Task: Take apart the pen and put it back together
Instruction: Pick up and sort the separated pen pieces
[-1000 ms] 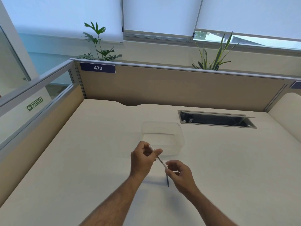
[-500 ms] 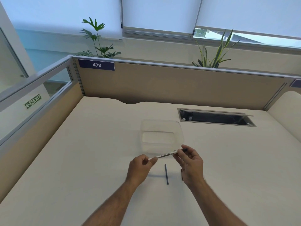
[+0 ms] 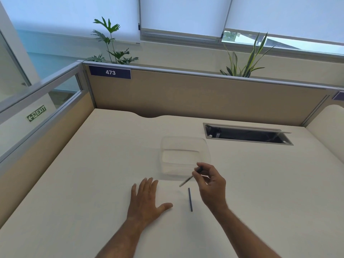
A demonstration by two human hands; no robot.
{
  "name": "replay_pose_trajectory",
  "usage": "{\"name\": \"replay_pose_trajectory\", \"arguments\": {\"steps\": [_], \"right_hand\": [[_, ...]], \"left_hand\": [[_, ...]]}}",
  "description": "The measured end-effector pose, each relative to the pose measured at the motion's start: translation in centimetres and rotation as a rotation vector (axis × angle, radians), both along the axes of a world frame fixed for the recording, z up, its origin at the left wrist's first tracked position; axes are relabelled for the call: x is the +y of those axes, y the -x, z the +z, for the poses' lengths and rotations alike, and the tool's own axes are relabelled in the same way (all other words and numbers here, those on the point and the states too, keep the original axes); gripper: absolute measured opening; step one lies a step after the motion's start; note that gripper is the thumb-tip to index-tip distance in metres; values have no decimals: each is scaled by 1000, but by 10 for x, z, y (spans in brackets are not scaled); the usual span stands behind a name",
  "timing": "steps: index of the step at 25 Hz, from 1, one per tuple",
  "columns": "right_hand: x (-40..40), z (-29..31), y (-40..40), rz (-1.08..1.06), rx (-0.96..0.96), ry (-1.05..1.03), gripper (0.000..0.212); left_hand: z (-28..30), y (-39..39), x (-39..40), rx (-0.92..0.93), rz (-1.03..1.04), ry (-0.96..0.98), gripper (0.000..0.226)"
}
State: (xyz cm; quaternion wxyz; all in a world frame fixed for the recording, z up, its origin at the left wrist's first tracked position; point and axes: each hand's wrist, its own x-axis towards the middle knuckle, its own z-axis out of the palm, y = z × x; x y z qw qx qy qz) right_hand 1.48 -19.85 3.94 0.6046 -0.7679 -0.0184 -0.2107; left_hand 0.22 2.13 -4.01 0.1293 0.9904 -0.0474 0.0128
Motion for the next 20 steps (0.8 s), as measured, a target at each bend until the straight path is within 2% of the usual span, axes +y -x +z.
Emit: {"name": "replay_pose_trajectory", "arguments": {"steps": [6, 10, 20], "right_hand": [[7, -4, -2, 8, -85, 147, 33], [11, -11, -3, 38, -51, 225, 31], [14, -7, -4, 9, -107, 207, 33]], "left_hand": [[-12, 3, 7, 104, -3, -46, 114], [-13, 2, 7, 96, -6, -58, 114], [-11, 3, 7, 101, -1, -70, 114]]}}
